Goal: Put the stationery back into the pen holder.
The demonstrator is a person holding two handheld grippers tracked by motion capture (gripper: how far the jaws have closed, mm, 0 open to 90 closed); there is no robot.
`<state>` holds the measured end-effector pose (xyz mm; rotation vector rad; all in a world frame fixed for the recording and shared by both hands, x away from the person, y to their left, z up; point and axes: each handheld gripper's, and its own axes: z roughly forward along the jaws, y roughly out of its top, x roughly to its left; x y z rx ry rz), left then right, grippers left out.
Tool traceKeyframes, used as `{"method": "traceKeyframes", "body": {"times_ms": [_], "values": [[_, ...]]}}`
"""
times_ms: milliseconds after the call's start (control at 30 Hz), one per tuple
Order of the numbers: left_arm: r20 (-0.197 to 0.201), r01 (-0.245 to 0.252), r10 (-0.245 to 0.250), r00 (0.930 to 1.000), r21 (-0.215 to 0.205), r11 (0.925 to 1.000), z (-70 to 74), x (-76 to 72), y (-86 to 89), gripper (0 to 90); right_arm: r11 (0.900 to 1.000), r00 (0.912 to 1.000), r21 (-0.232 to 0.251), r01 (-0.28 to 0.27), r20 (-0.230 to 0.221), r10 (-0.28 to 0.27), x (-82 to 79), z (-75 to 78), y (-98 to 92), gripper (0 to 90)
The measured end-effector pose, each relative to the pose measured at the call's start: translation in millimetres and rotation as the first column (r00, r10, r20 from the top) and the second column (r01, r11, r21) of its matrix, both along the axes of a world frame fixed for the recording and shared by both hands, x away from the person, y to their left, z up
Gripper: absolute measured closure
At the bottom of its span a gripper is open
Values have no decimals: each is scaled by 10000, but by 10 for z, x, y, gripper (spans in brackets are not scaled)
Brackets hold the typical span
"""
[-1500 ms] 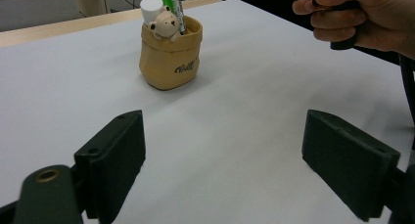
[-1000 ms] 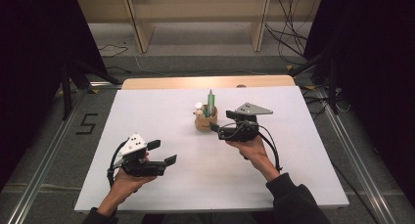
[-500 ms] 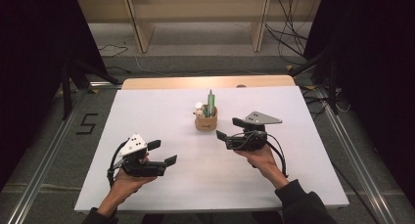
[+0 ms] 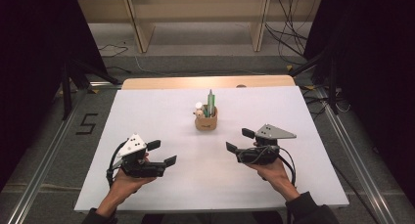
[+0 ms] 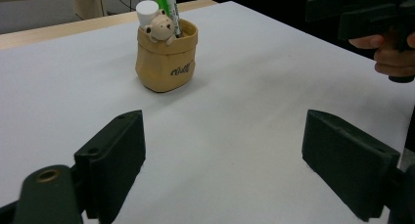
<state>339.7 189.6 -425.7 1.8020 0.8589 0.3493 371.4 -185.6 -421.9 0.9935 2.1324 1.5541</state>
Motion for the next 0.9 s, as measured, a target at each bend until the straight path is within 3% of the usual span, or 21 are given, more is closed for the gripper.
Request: {"method": "traceKeyframes", "body": {"times_ms": [367,900], "values": [[-48,13,-13,10000,-111,9999,1,-2,2,156,9999,9998,-14,166,-56,-166,-190,-127,-185,205],[-85,126,-128,9999,-127,9998,-15,-3,-2,156,9995,9996,-262,200,-191,-205,-396,-222,-288,197]]}}
